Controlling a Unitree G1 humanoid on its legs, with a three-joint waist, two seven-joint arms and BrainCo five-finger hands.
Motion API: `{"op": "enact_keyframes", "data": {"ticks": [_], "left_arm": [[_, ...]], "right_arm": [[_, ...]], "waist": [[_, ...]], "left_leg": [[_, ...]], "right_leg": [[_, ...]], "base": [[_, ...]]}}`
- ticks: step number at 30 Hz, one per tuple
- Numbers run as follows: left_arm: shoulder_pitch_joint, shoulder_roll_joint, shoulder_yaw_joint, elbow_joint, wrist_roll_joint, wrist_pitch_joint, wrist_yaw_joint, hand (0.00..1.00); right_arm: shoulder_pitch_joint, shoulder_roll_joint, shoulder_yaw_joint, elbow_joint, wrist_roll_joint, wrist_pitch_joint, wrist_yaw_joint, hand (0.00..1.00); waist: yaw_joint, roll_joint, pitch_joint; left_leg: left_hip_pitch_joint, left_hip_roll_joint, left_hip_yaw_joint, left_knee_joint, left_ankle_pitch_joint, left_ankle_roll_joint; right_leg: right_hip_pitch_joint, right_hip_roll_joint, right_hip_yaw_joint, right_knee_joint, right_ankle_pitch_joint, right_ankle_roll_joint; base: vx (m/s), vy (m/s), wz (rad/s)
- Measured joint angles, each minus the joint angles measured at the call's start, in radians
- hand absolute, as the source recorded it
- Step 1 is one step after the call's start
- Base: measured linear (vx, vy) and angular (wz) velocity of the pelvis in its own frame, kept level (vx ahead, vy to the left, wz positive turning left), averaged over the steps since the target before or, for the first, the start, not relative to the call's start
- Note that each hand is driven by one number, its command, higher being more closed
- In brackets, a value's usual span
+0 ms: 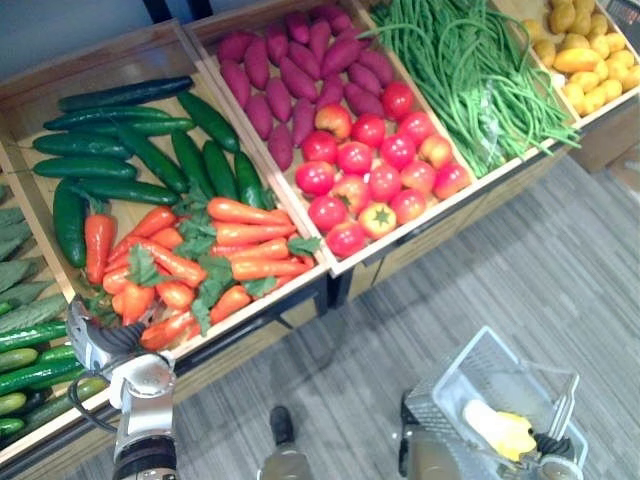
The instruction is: Pick vegetable in the basket
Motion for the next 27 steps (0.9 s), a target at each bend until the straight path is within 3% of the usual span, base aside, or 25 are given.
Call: {"op": "enact_keyframes", "data": {"ticks": [2,3,8,12,27], "left_arm": [[0.011,-0.007,-0.009,-0.008,0.025,-0.002,-0.002,0.00],[0.015,-0.007,-0.017,-0.008,0.027,-0.002,-0.002,1.00],[0.031,-0.006,-0.031,-0.009,0.035,-0.007,-0.003,1.00],[0.037,-0.006,-0.045,-0.009,0.104,-0.013,-0.016,1.00],[-0.017,0.021,-0.122,0.061,0.106,-0.022,-0.069,1.00]], "right_arm": [[0.000,0.000,0.000,0.010,0.000,0.000,-0.004,1.00],[0.000,0.000,0.001,0.013,0.000,0.000,-0.005,1.00],[0.001,-0.001,0.010,0.016,0.000,0.000,-0.008,1.00],[0.000,-0.001,0.010,0.016,-0.001,0.000,-0.008,1.00],[-0.001,-0.015,0.076,0.016,-0.002,-0.002,-0.007,1.00]], "waist": [[0.000,0.000,0.000],[0.000,0.000,0.000],[0.002,0.000,0.000],[0.005,0.000,0.000],[-0.003,-0.002,0.001]], "left_leg": [[0.001,0.000,0.000,0.003,-0.001,-0.001],[0.003,0.000,0.002,0.004,-0.002,-0.002],[0.008,0.000,0.016,0.010,-0.008,-0.004],[0.007,0.000,0.020,0.010,-0.008,-0.004],[0.007,-0.002,0.026,0.012,-0.008,-0.004]], "right_leg": [[0.000,0.000,0.002,0.003,0.000,0.000],[0.000,0.000,0.005,0.003,0.000,0.000],[-0.003,0.001,0.022,0.000,0.003,0.001],[-0.002,0.002,0.025,-0.012,0.010,0.003],[-0.003,0.002,0.033,-0.026,0.028,0.000]], "base": [[-0.02,-0.003,-0.02],[-0.03,-0.007,-0.05],[-0.03,-0.003,-0.08],[0.00,-0.004,-0.04],[0.00,0.000,-0.01]]}}
